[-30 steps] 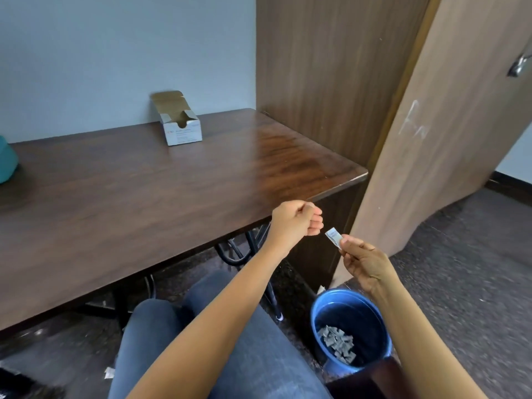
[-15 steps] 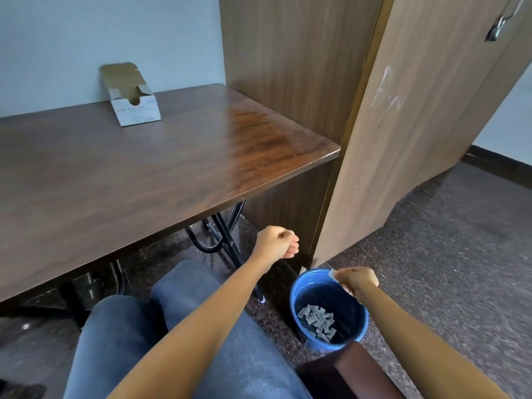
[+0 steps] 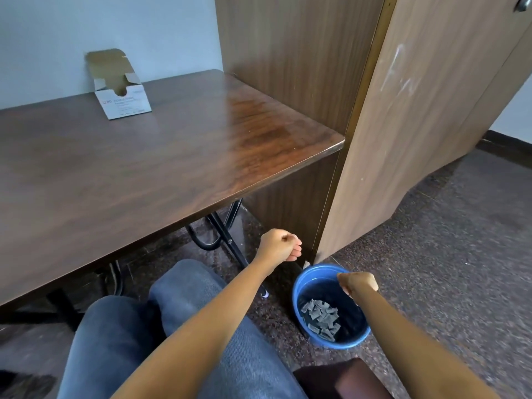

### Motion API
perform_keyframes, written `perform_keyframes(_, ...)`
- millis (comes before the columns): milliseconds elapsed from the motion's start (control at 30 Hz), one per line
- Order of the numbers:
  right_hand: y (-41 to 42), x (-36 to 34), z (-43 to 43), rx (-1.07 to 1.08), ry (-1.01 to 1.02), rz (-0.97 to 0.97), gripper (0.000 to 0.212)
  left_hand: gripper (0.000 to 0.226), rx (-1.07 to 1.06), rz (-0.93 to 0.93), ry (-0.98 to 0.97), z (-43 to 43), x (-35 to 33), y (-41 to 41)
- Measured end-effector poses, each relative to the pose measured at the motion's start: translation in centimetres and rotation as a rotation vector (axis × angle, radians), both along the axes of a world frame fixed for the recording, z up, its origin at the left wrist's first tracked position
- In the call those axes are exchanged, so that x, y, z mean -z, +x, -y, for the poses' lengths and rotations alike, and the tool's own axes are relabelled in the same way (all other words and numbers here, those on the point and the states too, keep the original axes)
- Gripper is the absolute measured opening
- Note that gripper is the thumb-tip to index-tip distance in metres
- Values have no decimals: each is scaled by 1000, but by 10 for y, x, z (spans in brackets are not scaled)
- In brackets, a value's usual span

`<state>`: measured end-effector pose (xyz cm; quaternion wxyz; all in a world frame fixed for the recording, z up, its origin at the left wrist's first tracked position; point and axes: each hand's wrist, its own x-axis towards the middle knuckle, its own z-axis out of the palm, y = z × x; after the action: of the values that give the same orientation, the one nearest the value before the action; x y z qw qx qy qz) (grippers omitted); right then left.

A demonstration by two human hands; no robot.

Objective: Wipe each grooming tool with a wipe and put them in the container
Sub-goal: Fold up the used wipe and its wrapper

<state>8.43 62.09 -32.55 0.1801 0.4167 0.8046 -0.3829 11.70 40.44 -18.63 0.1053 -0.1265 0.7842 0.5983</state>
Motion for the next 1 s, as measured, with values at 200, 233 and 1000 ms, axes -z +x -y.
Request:
perform_keyframes(200,7,-51,26,113,-182,-283,30,23,-6,-36,-5,9,-17,0)
perform_keyframes(233,11,-66,33,126,-212,-359,24,23,-10,-50,-7,12,-22,1)
perform_keyframes(1000,14,-321,232,-412,-379,-1317,29,26,-194,-467,104,140,-196,32)
